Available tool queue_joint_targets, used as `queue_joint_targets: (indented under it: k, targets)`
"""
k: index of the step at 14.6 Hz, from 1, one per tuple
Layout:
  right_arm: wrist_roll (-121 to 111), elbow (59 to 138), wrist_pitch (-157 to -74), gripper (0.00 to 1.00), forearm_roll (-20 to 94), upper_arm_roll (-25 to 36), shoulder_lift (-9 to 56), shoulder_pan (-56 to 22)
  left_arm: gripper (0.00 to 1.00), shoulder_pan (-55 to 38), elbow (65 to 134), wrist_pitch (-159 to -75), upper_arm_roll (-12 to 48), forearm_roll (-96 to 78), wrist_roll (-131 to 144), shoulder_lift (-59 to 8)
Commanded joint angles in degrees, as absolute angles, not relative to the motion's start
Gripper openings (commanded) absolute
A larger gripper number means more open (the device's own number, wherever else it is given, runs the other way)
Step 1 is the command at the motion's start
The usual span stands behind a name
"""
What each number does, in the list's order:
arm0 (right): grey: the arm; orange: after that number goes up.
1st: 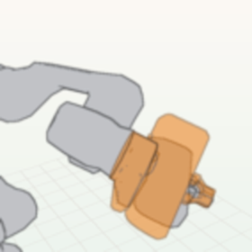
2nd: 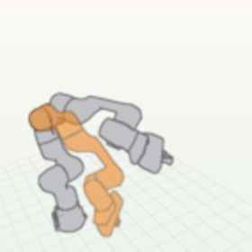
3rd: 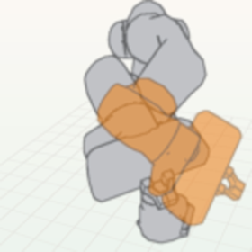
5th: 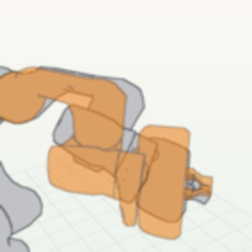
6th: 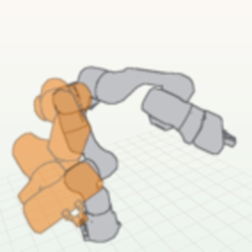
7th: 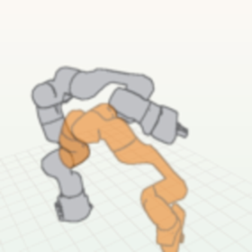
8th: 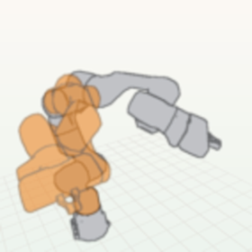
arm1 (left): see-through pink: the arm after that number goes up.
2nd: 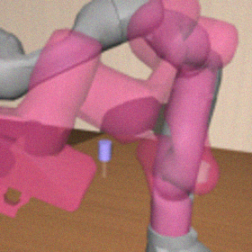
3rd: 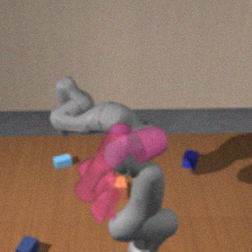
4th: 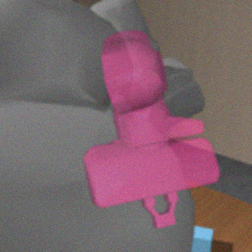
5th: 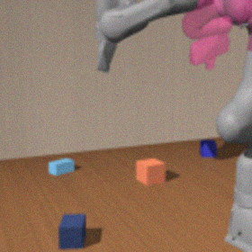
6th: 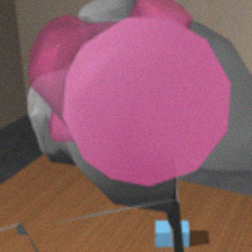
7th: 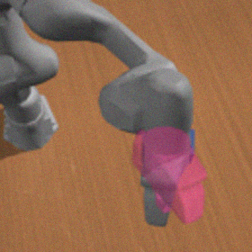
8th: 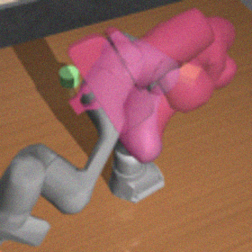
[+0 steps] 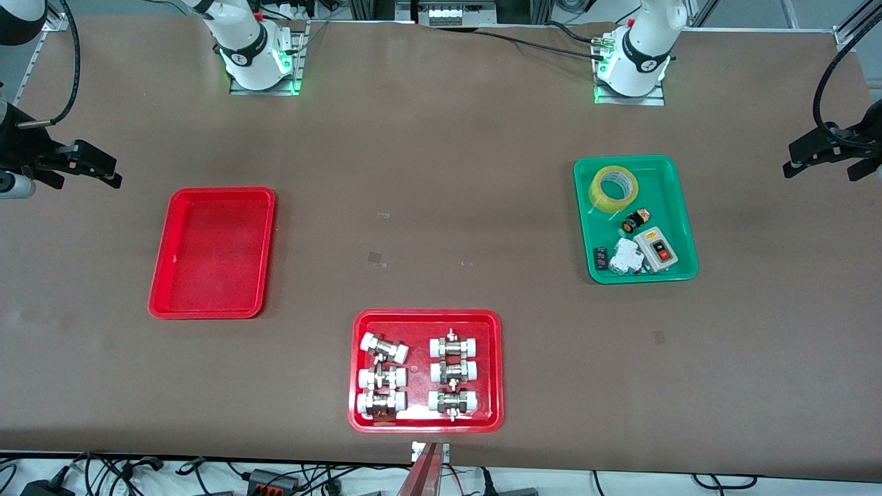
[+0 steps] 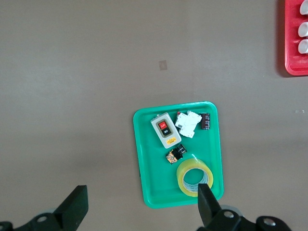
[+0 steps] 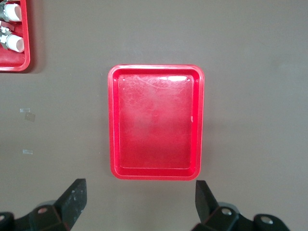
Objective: Left arm passes tape to right arm into tray
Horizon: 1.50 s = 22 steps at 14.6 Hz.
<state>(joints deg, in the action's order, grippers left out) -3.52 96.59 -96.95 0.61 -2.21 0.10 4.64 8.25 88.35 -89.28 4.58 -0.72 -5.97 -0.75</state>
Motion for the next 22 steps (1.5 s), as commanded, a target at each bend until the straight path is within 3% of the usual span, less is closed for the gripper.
queue_joint_targets:
  k: [1, 11, 13, 17, 22]
  targets:
    - [-4.48, 98.0, -96.68, 1.0, 0.18, -2.46, -1.41, 4.83, 1.0, 8.35, 86.66, -88.33, 5.1, -0.7, -5.71, -1.32]
    - [-4.48, 97.56, -96.33, 1.0, 0.18, -2.46, -1.32, 5.1, 1.0, 8.35, 89.46, -83.59, 4.92, -0.97, -8.79, -3.42]
    - [-4.31, 97.38, -95.36, 1.0, 0.61, -2.11, -1.32, 5.1, 1.0, 8.18, 96.64, -85.5, 5.01, -2.37, -7.92, -4.13]
    - [-3.69, 96.94, -95.45, 1.0, 0.62, -2.2, -0.97, 5.01, 1.0, 8.26, 114.05, -97.88, 7.72, -4.22, 0.06, -2.99]
    - [-3.69, 96.86, -95.45, 1.0, 0.53, -2.11, -0.7, 5.18, 1.0, 8.18, 134.62, -120.12, 10.46, -4.74, 4.04, -3.42]
